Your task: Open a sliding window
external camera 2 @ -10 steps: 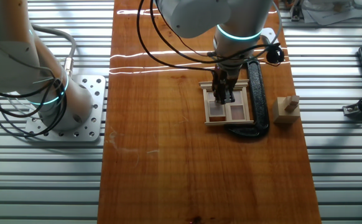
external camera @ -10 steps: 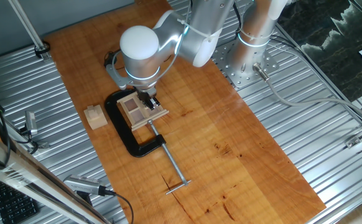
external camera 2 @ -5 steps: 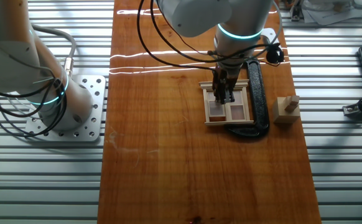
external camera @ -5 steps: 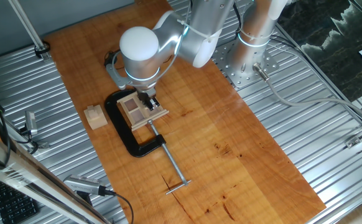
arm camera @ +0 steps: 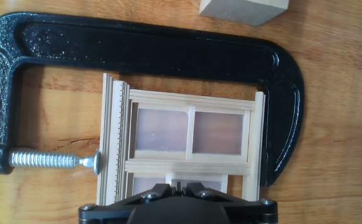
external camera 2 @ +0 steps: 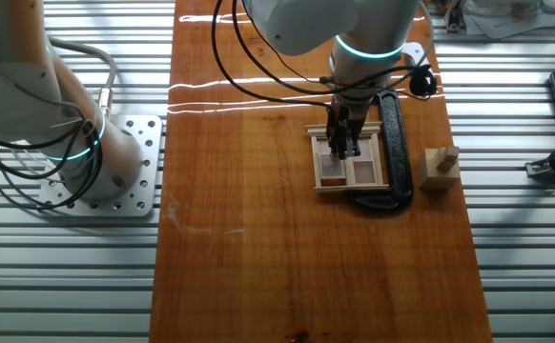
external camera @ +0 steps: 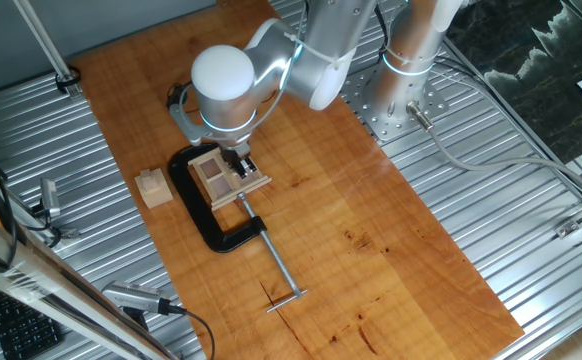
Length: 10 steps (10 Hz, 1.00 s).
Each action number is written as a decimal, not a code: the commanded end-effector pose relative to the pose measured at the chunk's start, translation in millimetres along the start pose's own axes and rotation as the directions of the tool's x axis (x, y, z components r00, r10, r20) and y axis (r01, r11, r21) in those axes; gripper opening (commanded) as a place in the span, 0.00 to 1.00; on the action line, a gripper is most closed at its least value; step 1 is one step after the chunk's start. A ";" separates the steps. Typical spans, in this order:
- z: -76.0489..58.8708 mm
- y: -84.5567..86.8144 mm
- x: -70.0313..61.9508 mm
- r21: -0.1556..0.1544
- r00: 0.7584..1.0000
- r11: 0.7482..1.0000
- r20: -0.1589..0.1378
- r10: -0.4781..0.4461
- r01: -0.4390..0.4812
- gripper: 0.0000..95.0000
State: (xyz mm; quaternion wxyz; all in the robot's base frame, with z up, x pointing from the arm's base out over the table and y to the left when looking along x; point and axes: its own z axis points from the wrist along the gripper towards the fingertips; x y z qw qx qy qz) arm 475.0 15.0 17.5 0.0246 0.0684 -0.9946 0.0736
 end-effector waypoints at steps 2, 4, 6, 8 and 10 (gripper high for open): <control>1.0 0.0 -0.1 0.003 1.000 1.000 -0.004 -0.003 0.003 0.00; 1.0 0.0 -0.1 0.005 1.000 1.000 -0.007 -0.003 0.003 0.00; 1.1 0.2 -0.1 0.005 1.000 1.000 -0.008 -0.004 0.004 0.00; 1.2 0.4 0.1 0.001 1.000 1.000 -0.007 -0.008 0.008 0.00; 1.3 0.8 0.4 0.000 1.000 1.000 -0.007 -0.011 0.011 0.00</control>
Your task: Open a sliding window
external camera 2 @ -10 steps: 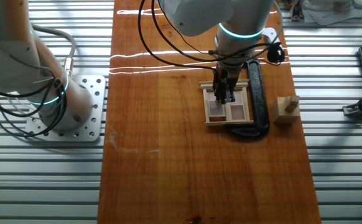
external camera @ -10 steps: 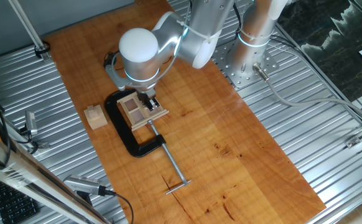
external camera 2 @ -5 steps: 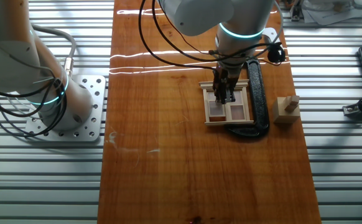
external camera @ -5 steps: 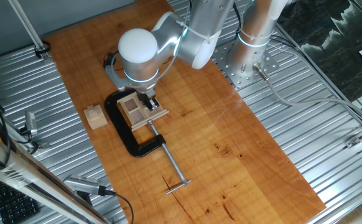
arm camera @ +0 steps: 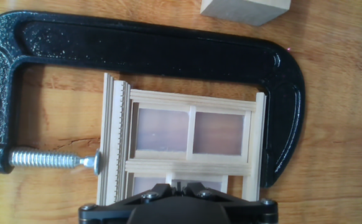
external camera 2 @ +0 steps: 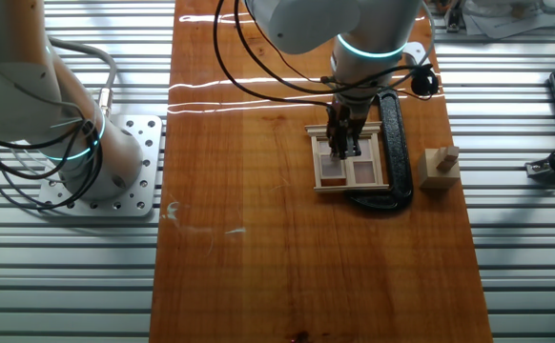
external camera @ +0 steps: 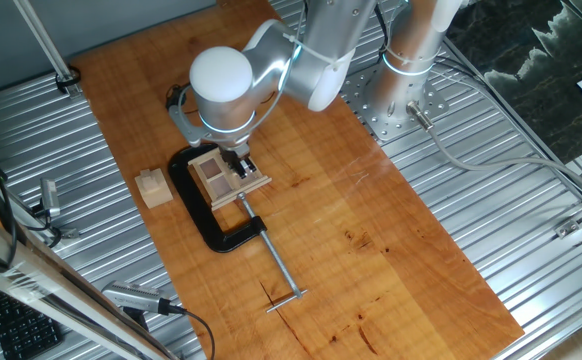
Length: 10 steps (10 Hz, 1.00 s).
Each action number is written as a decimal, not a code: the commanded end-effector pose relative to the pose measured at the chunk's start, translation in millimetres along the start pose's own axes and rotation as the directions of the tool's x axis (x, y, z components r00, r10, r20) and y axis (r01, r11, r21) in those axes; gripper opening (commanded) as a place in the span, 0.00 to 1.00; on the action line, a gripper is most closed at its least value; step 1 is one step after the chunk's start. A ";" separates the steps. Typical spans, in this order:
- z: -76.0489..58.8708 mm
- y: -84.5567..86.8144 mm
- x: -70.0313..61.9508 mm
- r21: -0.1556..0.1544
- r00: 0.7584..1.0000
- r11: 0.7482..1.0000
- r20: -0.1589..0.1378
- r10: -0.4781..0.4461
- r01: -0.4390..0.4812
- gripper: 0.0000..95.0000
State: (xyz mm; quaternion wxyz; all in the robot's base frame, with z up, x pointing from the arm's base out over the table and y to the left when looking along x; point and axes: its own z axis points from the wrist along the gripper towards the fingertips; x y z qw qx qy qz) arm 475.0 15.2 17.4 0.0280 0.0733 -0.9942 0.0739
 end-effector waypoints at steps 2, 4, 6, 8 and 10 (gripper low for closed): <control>1.1 0.8 0.6 -0.004 1.000 1.000 0.000 -0.002 0.002 0.00; 1.0 1.1 0.9 -0.007 1.000 1.000 0.000 -0.001 0.001 0.00; 1.0 1.2 1.0 -0.009 1.000 1.000 0.002 -0.003 0.003 0.00; 1.1 1.4 1.2 -0.010 1.000 1.000 0.001 -0.003 0.003 0.00; 0.9 1.4 1.2 -0.010 1.000 1.000 0.000 -0.004 0.004 0.00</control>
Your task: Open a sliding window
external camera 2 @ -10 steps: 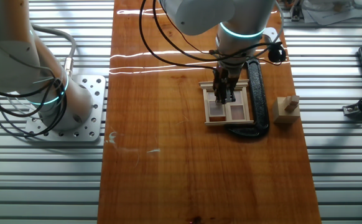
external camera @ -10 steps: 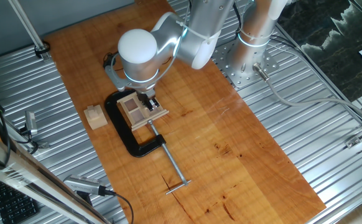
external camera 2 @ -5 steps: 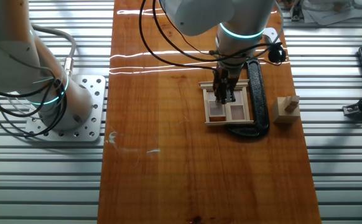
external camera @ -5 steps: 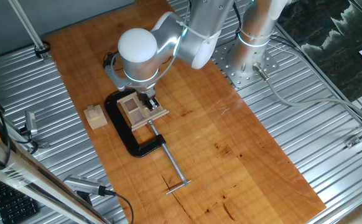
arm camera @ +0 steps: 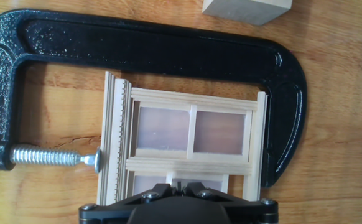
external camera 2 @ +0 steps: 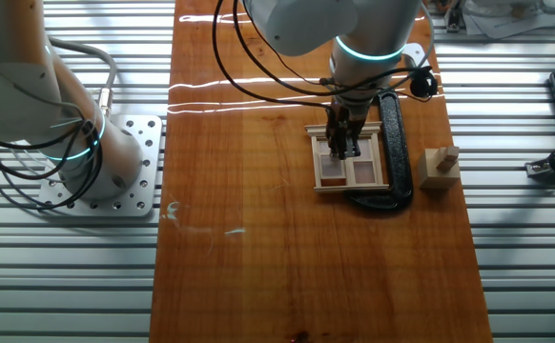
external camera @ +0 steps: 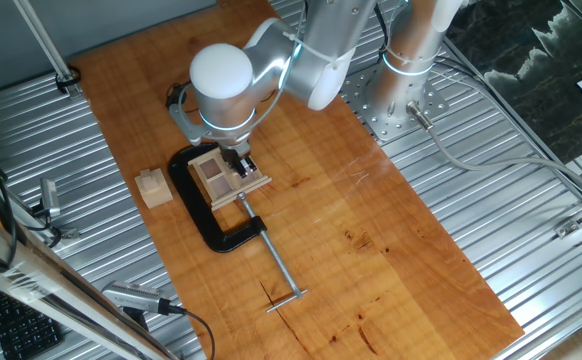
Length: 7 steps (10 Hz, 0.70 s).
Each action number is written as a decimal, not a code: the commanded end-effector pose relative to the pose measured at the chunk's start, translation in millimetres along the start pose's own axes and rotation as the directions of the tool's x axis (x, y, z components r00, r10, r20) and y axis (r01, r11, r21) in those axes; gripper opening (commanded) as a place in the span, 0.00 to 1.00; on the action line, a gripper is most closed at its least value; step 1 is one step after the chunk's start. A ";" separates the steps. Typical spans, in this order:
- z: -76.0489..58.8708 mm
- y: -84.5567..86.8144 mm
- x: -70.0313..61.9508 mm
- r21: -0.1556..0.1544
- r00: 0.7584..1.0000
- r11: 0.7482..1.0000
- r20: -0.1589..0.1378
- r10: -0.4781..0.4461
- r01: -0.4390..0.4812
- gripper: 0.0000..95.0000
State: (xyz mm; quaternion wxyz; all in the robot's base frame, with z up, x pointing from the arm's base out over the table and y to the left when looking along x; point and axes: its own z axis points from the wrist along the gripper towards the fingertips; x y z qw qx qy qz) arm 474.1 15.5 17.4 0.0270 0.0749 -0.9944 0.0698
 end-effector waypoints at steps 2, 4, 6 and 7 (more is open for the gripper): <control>0.4 0.8 0.8 -0.001 1.000 1.000 -0.008 -0.003 0.003 0.00; 0.4 0.8 0.8 0.000 1.000 1.000 -0.009 -0.002 0.002 0.00; 0.4 0.8 0.8 -0.001 1.000 1.000 -0.011 -0.002 0.002 0.00; 0.4 0.8 0.7 -0.001 1.000 1.000 -0.009 -0.002 0.002 0.00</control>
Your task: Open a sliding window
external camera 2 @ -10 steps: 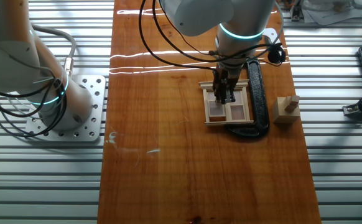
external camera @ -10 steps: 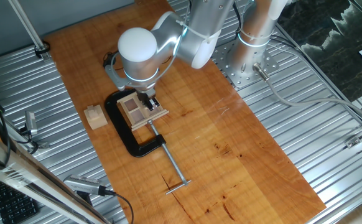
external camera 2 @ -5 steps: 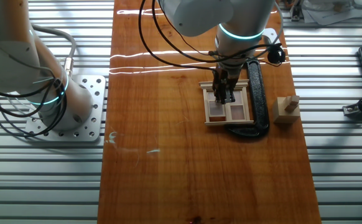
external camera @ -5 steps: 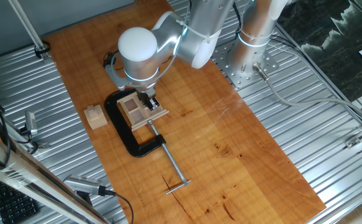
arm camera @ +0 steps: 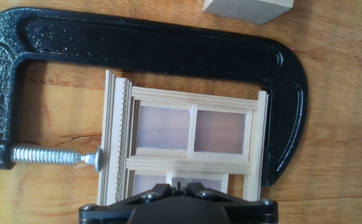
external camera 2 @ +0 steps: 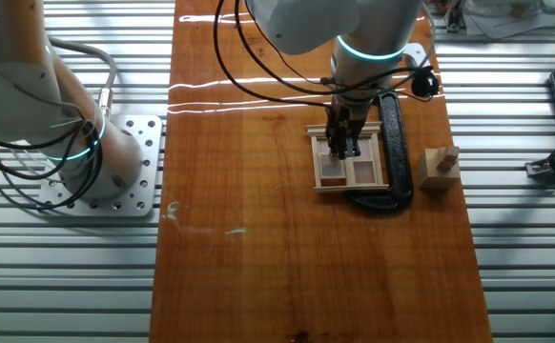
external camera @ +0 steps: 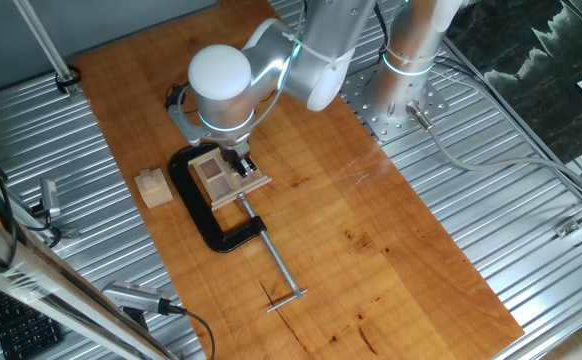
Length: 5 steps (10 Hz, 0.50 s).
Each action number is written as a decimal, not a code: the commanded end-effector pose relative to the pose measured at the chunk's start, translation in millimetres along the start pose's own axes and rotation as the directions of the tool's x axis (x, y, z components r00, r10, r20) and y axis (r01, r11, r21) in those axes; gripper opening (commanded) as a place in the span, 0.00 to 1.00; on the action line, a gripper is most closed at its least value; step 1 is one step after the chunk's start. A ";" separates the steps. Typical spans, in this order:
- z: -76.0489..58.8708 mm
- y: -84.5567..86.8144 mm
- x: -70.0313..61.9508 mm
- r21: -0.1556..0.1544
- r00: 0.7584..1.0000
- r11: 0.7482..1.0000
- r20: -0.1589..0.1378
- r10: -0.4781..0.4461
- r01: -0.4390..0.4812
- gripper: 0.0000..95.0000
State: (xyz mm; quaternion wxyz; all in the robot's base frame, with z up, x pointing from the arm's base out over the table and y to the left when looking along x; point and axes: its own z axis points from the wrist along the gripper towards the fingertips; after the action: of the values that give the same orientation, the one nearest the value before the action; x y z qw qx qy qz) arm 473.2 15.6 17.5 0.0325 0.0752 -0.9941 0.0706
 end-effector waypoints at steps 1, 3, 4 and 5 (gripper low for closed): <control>0.4 0.6 -0.1 -0.003 1.000 1.000 0.001 -0.003 0.003 0.00; -0.2 0.6 -0.1 -0.003 1.000 1.000 0.000 -0.002 0.002 0.00; -0.5 0.7 -0.1 -0.005 1.000 1.000 -0.001 -0.002 0.002 0.00; -0.8 0.7 -0.1 -0.006 1.000 1.000 -0.001 -0.001 0.001 0.00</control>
State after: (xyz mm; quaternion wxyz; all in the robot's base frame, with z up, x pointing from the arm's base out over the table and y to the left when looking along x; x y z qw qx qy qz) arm 473.2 16.5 17.7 0.0326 0.0759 -0.9943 0.0676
